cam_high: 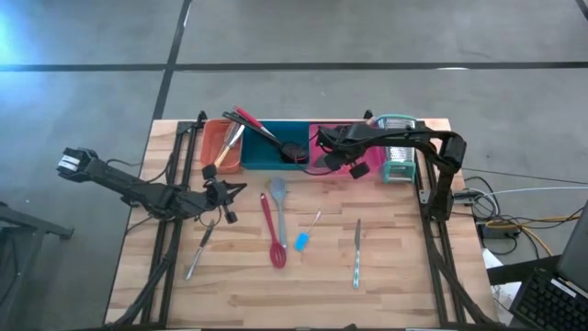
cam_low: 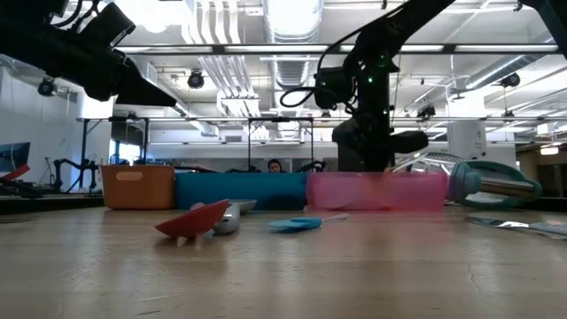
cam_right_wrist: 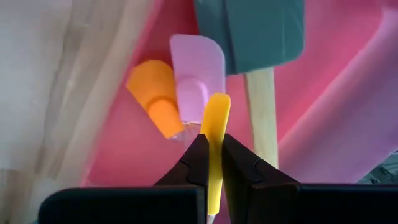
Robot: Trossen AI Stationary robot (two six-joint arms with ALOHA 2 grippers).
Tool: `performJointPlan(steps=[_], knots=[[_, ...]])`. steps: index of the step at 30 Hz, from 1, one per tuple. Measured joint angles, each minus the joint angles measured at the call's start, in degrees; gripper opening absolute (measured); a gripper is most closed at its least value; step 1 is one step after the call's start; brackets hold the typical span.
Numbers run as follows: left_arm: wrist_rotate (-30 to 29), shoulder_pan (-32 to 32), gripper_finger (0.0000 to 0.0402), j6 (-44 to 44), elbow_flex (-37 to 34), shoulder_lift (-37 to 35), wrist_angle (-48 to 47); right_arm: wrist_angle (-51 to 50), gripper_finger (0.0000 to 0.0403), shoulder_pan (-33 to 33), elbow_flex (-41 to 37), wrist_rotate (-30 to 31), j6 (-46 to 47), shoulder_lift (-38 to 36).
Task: Pick & Place Kitchen Items
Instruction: Put the yellow spatula into the red bin, then put the white patterned knife into the orange bin
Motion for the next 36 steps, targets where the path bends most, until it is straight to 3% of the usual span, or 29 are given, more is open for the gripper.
performJointPlan(steps=[14, 25, 29, 32, 36], knots=[[-0.3, 0.0, 0.0012, 0.0, 0.0, 0.0, 0.1, 2.5, 0.0015, 1.4, -1.1, -2.5, 1.1, 0.0], [-0.2, 0.0, 0.0012, 0.0, -0.1, 0.0, 0.1, 4.1, 0.0100, 1.4, -1.1, -2.4, 5.5, 0.0], [-0.1, 0.0, 0.0012, 0.0, -0.1, 0.0, 0.1, 3.7, 0.0128, 1.8, -1.1, 0.4, 9.5, -0.1], [-0.1, 0.0, 0.0012, 0.2, -0.1, 0.0, 0.1, 3.2, 0.0139, 2.8, -1.1, 4.4, 12.1, -1.2], [-0.1, 0.0, 0.0012, 1.6, -0.1, 0.0, 0.1, 2.2, 0.0139, 4.5, -0.2, 5.4, 12.9, -3.3]])
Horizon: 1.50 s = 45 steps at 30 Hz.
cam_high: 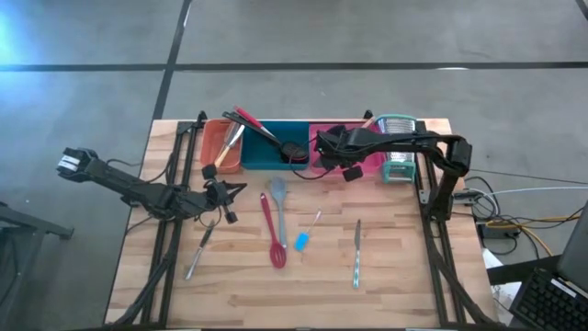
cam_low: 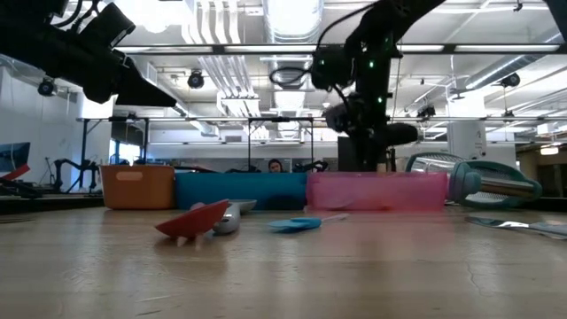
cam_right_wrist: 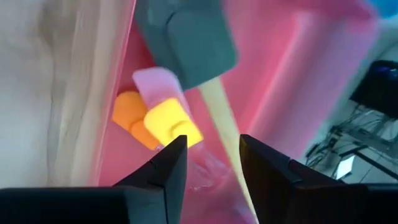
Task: Pick & Place Kitchen Items
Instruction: Put the white patterned knife into the orange bin
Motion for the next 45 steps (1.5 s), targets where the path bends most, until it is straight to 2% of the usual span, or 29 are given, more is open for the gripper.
performJointPlan(steps=[5, 9, 13, 19, 27, 33, 40, 45], knots=[[0.0, 0.0, 0.0012, -0.1, 0.0, 0.0, 0.0, 0.0, 0.0117, 3.3, 2.1, -0.8, 3.4, -3.5], [0.3, 0.0, 0.0012, -1.6, 0.0, 0.0, 0.0, -0.7, 0.0096, 6.3, 3.4, -3.4, 10.0, -6.4], [0.3, 0.0, 0.0012, -1.7, 0.0, 0.0, 0.0, -0.9, 0.0076, 9.6, 3.9, -3.5, 17.2, -9.5], [0.4, 0.0, 0.0012, -1.9, 0.0, 0.0, 0.0, -0.9, 0.0046, 14.8, 3.9, -3.5, 22.4, -14.3], [0.4, 0.0, 0.0012, -2.1, 0.0, 0.0, 0.0, -0.9, 0.0012, 22.2, 3.9, -3.7, 32.4, -17.5], [0.4, 0.0, 0.0012, -1.5, 0.0, 0.0, 0.0, -0.9, 0.0008, 28.6, 3.9, -7.4, 35.8, -17.3], [0.3, 0.0, 0.0012, -1.5, 0.0, 0.0, -0.9, -0.9, 0.0008, 35.5, 3.9, -7.5, 42.1, -17.1], [0.4, 0.0, 0.0012, -2.0, 0.0, 0.0, -2.7, -1.0, 0.0008, 38.7, 3.8, -7.7, 52.8, -17.1]])
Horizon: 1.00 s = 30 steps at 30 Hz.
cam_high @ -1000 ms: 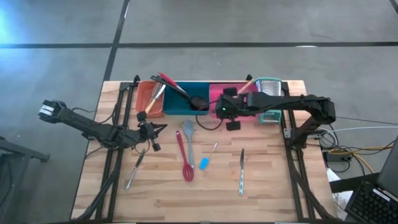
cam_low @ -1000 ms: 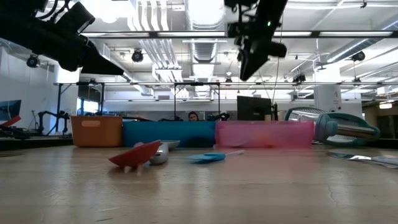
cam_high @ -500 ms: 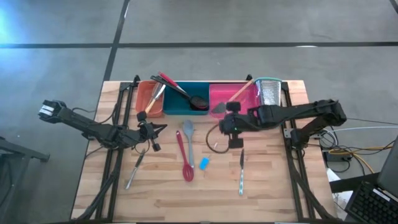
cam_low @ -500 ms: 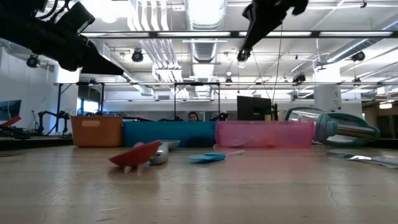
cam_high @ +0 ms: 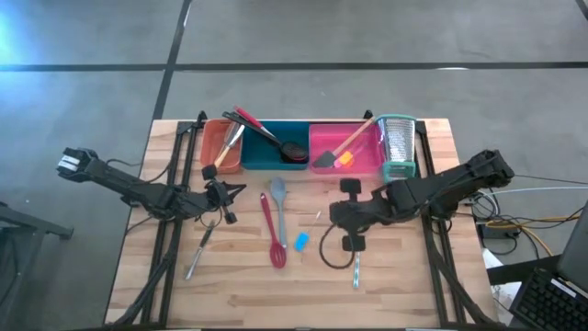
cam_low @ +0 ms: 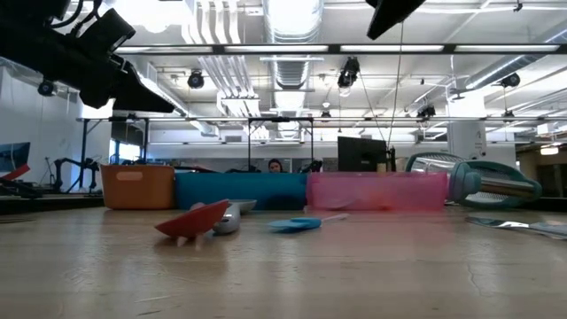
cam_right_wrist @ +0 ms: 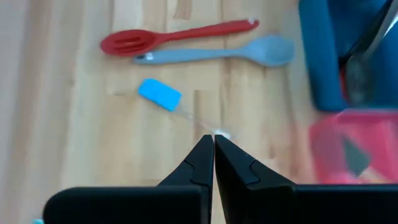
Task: Pick & Place Kitchen Items
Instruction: Put the white patterned knife into the orange bin
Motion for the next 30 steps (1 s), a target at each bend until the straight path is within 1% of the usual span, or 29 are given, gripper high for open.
performJointPlan(steps=[4, 6, 8, 11, 13, 16, 20, 23, 26, 28, 30], knots=[[0.0, 0.0, 0.0012, 0.0, 0.0, 0.0, -0.5, -1.0, 0.0008, 3.0, -0.6, -0.4, 10.7, 0.1], [0.0, 0.0, 0.0012, 0.8, 0.0, 0.0, -0.4, -1.6, 0.0008, 4.7, -0.6, -0.8, 14.5, 0.1], [0.0, 0.0, 0.0012, 2.4, 0.0, 0.0, -0.4, -2.1, 0.0008, 6.4, -0.6, -1.3, 18.4, 0.1], [-0.5, 0.0, 0.0012, 6.0, 0.0, 0.0, -0.2, -2.4, 0.0008, 8.6, -1.1, -1.3, 27.5, 0.1], [-0.5, 0.4, 0.0012, 9.4, 0.2, 0.0, 0.9, -2.3, 0.0008, 9.8, -2.0, -1.3, 34.7, 0.1], [-0.5, 1.5, 0.0012, 17.2, 0.3, 0.0, 5.0, -2.4, 0.0008, 11.6, -5.1, -1.3, 46.2, 0.1], [-0.5, 3.9, 0.0012, 28.4, 0.3, 0.0, 15.9, -1.2, 0.0008, 14.6, -10.4, -1.8, 61.4, 0.1], [-0.2, 6.0, 0.0012, 35.3, 0.3, 0.0, 24.0, 3.6, 0.0008, 16.7, -14.7, -3.5, 72.2, 0.2], [1.2, 8.3, 0.0012, 38.0, 0.3, 0.0, 30.4, 11.5, 0.0008, 17.9, -18.9, -5.1, 75.8, 0.2], [4.1, 10.2, 0.0012, 37.9, 0.2, 0.0, 33.8, 16.3, 0.0008, 17.9, -21.6, -5.8, 77.1, 0.2], [9.1, 12.2, 0.0012, 37.0, 0.2, 0.0, 35.0, 21.7, 0.0010, 17.2, -23.9, -6.6, 78.1, 0.2]])
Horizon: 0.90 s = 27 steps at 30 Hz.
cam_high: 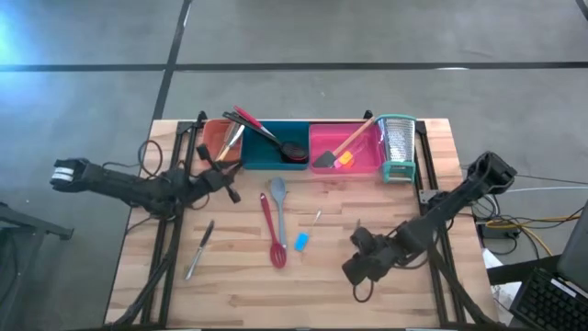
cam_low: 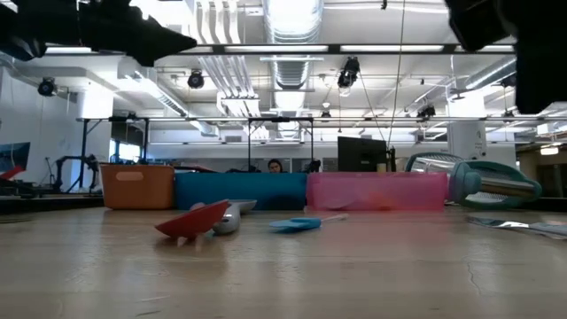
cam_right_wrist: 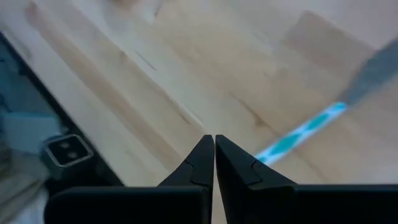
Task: Pick & Place Kitchen Items
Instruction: Put the white patterned knife into the orange bin
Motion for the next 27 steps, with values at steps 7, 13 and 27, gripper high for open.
performJointPlan(steps=[7, 13, 27], knots=[[12.1, 6.5, 0.0012, -7.1, 0.0, 0.6, -0.2, 4.9, 0.0035, -2.7, -3.0, -5.4, -0.4, 0.0], [12.2, 8.0, 0.0012, -11.5, -0.1, 1.9, -2.3, 4.2, 0.0039, -5.8, 1.6, -10.3, -6.9, 2.4], [11.7, 7.6, 0.0012, -13.6, 0.6, -0.1, -5.4, -36.1, 0.0038, -3.0, 30.6, -15.0, -12.7, 30.8]])
